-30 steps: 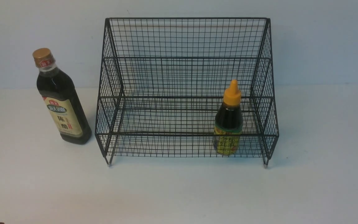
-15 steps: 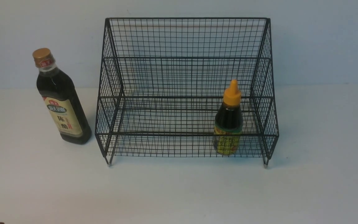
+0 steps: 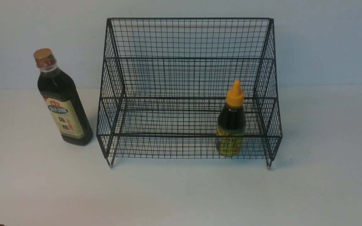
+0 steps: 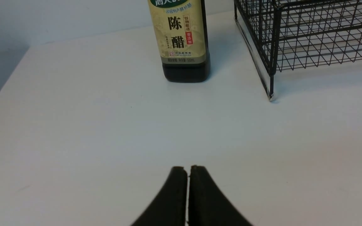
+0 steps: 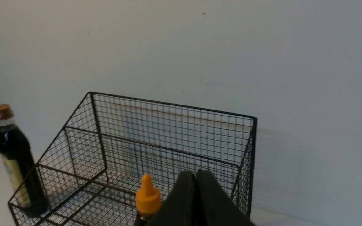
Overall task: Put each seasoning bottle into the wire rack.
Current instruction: Use the left arm to grab the condiment bottle closest to it
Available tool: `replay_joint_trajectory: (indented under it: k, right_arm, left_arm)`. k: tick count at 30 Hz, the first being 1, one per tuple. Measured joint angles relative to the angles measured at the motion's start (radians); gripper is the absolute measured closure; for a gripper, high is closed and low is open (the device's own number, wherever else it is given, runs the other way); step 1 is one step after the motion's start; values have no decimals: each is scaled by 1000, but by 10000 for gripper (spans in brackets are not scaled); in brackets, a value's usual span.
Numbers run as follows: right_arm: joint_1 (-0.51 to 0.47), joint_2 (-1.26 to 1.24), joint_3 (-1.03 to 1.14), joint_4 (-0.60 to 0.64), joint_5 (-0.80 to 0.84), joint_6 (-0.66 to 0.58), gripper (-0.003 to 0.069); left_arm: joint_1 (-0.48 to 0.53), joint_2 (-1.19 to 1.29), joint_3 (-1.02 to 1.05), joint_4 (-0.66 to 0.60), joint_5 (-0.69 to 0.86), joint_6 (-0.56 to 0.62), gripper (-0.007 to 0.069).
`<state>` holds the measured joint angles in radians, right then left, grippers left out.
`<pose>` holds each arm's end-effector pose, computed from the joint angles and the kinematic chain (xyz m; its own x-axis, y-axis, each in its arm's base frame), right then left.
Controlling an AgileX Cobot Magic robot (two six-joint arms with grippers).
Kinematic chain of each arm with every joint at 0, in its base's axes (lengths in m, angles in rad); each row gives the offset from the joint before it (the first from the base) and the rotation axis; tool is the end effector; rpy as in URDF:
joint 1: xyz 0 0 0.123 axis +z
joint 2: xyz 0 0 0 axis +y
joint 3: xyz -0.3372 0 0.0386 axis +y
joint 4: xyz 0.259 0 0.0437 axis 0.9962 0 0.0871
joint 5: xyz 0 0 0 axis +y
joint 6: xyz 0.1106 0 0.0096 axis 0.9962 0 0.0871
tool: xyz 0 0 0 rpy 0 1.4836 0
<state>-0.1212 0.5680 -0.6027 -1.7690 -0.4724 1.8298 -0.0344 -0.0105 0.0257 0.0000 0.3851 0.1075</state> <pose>0.0985 0.0378 0.3918 0.0090 0.0324 -0.9994 -0.3351 0.9418 0.0275 0.0276 -0.0010 0.1636 -0.3024 0.1178 -0.9459 0.0672 0.9925 0.1021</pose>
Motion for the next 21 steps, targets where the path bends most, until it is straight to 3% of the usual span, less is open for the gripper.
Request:
replay_joint_trajectory:
  k: [7, 11, 14, 18, 21]
  right_arm:
    - [9, 0, 1, 0, -40, 3, 672]
    - [84, -7, -1, 18, -22, 3, 672]
    - [160, -26, -2, 87, 9, 3, 672]
    - [278, -81, -9, 343, 151, 1, 672]
    - [298, -101, -9, 463, 213, -10, 672]
  left_arm:
    - [0, 0, 0, 0, 0, 0, 629]
    - [0, 0, 0, 0, 0, 0, 629]
    - [0, 0, 0, 0, 0, 0, 629]
    - [0, 0, 0, 0, 0, 0, 629]
    - [0, 0, 0, 0, 0, 0, 629]
